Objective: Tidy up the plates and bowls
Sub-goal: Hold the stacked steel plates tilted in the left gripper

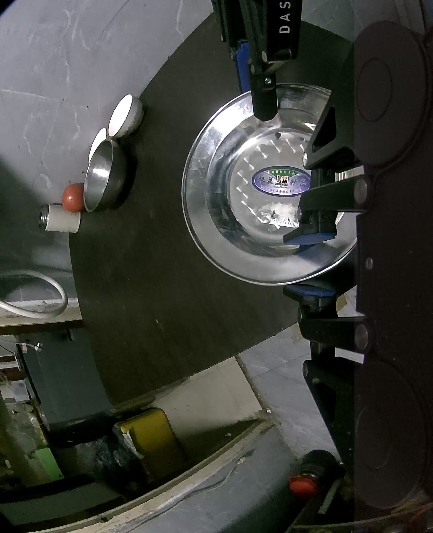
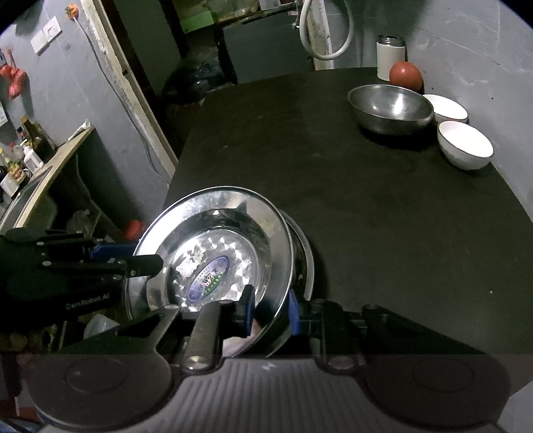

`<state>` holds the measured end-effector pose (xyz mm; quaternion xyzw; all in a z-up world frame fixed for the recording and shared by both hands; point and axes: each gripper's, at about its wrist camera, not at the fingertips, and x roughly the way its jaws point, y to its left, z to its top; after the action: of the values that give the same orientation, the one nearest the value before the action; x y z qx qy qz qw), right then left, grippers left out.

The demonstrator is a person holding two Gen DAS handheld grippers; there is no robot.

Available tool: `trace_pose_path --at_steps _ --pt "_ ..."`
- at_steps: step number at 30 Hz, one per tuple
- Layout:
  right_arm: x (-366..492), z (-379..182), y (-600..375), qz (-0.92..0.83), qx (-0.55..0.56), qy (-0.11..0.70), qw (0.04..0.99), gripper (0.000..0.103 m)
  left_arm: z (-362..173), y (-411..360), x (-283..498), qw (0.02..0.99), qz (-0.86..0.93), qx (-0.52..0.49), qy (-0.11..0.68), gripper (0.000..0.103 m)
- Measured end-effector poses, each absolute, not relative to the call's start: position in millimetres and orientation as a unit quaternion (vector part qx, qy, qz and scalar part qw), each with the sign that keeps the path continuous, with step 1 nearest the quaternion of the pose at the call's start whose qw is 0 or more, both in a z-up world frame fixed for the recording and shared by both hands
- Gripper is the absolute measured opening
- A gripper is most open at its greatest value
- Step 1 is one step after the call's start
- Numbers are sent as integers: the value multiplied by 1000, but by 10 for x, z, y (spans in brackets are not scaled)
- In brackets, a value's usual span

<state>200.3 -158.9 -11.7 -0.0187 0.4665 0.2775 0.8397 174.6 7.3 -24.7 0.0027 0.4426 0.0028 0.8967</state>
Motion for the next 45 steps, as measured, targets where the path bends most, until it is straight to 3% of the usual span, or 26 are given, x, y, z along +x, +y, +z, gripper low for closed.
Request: trace_pose_path --at_steps 45 --pt "2041 -161 -1471 277 -36 475 834 29 -303 97 1816 891 2 -7 453 35"
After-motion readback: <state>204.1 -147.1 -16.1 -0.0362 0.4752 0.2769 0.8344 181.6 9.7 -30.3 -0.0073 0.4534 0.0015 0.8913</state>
